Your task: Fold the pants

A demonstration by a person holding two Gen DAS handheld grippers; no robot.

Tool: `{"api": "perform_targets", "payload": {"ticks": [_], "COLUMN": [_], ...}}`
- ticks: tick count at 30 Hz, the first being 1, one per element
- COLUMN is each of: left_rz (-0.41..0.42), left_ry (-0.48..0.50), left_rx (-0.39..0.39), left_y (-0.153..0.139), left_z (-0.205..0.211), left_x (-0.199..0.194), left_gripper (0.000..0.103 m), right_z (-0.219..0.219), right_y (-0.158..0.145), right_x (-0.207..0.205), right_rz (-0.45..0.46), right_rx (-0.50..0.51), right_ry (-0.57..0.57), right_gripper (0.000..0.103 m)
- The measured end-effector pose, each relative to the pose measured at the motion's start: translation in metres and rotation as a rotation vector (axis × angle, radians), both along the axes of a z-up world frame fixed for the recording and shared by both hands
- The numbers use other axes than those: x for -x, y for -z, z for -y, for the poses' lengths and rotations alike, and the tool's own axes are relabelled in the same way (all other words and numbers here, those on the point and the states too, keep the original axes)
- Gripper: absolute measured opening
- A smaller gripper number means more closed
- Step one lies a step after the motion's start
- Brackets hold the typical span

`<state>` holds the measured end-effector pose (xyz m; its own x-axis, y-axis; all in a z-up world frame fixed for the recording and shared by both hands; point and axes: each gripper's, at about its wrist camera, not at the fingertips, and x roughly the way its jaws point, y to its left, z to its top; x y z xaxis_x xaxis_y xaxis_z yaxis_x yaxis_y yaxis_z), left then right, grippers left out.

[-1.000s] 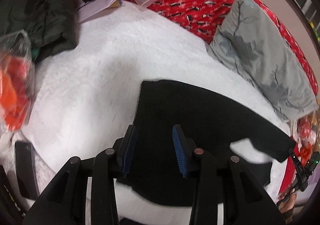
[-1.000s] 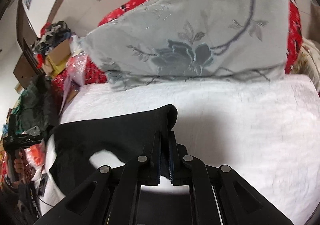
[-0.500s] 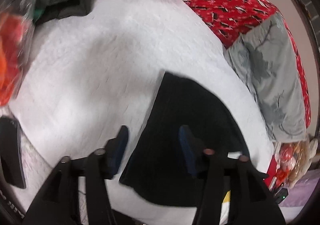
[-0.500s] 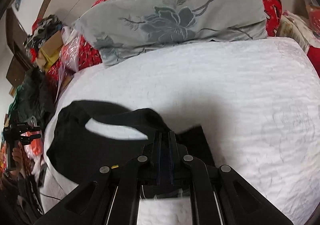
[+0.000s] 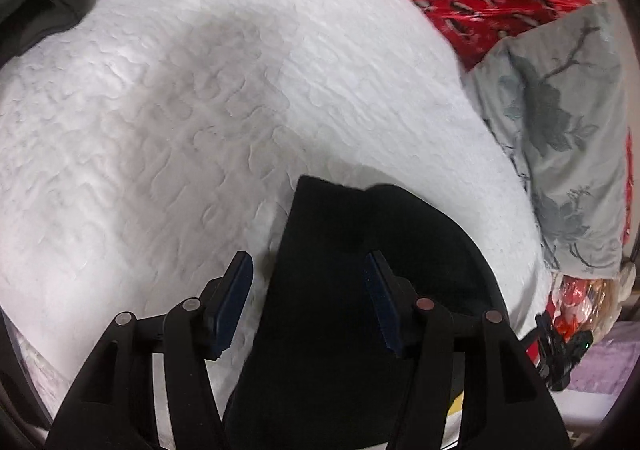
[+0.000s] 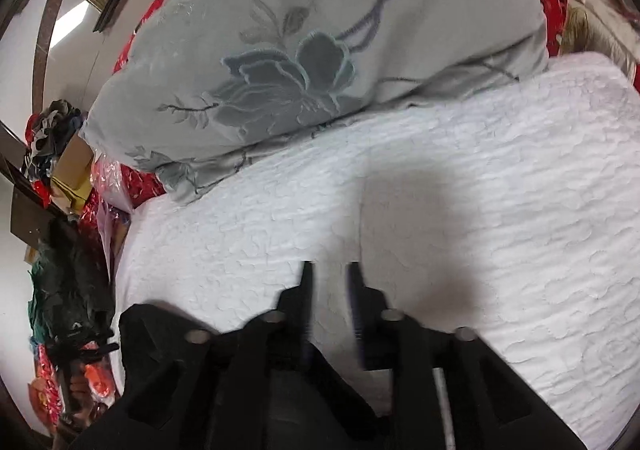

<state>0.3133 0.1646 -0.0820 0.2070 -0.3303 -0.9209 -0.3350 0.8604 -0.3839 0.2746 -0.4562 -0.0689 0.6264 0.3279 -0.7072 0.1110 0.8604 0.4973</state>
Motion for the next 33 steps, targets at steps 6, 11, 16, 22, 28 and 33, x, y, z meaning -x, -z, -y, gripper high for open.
{"api": "perform_targets", "payload": {"ticks": [6, 11, 16, 22, 28, 33], "left_rz": [0.011, 0.012, 0.010, -0.004, -0.005, -0.001], "left_ry": [-0.057, -0.036, -0.050, -0.064, -0.062, -0.044], "left_rx": [0.121, 0.094, 0.102, 0.121, 0.102, 0.039], "left_y": [0.007, 0.008, 0.008, 0.013, 0.012, 0.005], "left_z": [-0.002, 0.004, 0.004, -0.002, 0.007, 0.018], "left_x": [-0.011, -0.012, -0.013, -0.015, -0.019, -0.020], "left_gripper": [0.058, 0.062, 0.062, 0.062, 0.062, 0.034], "right_z": [0.010, 0.017, 0.016, 0.012, -0.018, -0.060], "right_y": [0.021, 0.025, 0.030, 0.016, 0.008, 0.009], "right_x": [0.010, 0.013, 0.008, 0.020, 0.019, 0.001], "right_rz": [-0.040, -0.067, -0.073, 0.017, 0.004, -0.070], "right_rx": [-0.112, -0.134, -0.217, -0.322, -0.087, 0.227], "right_ry": [-0.018, -0.015, -0.052, -0.113, -0.242, -0.333], "right_gripper": [0.044, 0.057, 0.059, 0.070, 0.060, 0.005]}}
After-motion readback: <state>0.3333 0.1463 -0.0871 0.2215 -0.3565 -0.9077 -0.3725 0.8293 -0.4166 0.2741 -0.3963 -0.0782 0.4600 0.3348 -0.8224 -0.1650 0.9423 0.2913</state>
